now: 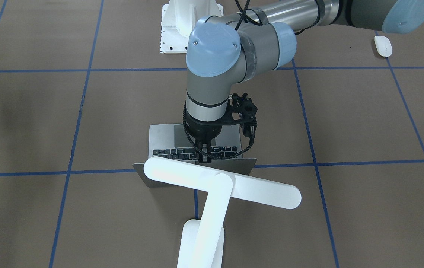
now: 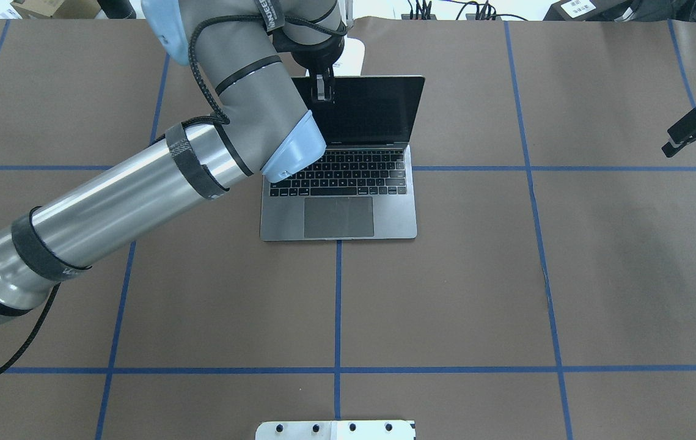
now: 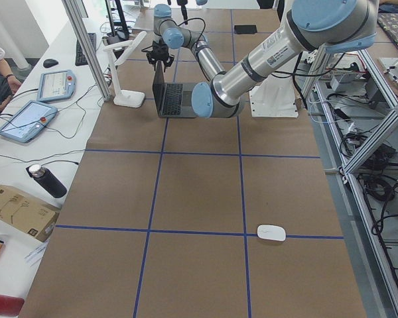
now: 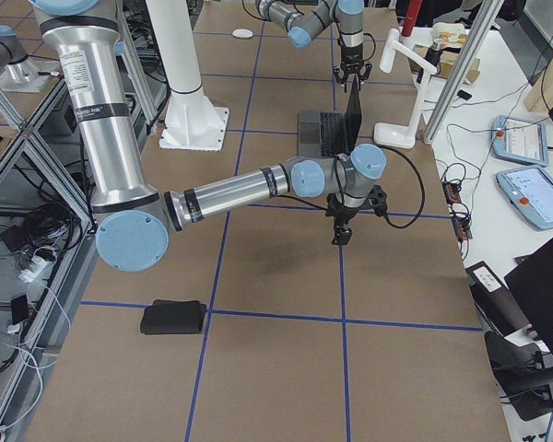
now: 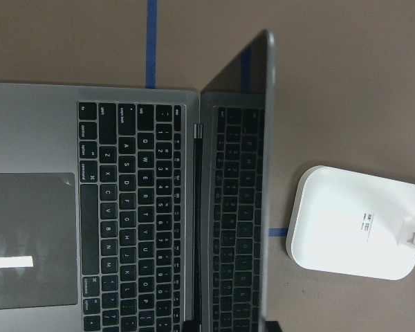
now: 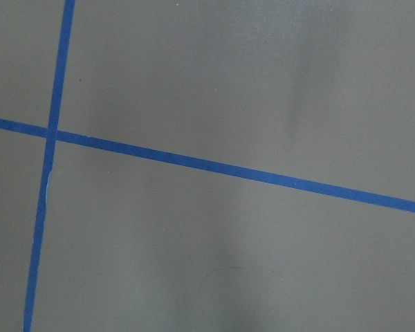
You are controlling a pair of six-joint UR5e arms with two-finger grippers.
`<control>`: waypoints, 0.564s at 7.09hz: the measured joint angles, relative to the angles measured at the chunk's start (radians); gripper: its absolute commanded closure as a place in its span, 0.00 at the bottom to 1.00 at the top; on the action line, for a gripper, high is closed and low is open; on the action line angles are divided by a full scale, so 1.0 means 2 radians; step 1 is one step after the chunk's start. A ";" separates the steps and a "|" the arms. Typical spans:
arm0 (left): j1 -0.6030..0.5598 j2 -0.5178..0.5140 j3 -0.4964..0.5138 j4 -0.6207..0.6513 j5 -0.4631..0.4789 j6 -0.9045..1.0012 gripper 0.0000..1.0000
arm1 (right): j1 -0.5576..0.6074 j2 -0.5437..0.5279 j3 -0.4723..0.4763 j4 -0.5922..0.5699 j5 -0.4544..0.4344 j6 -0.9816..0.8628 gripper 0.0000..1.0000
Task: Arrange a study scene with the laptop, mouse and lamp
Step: 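Open the left gripper and withdraw it away from the laptop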
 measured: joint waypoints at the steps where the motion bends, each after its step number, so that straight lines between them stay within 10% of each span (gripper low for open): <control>1: -0.001 0.039 -0.077 0.029 0.000 0.001 0.01 | 0.000 0.001 0.001 0.000 0.000 0.000 0.01; 4: -0.004 0.168 -0.290 0.093 -0.002 0.069 0.01 | 0.000 0.003 0.003 0.000 0.000 0.002 0.01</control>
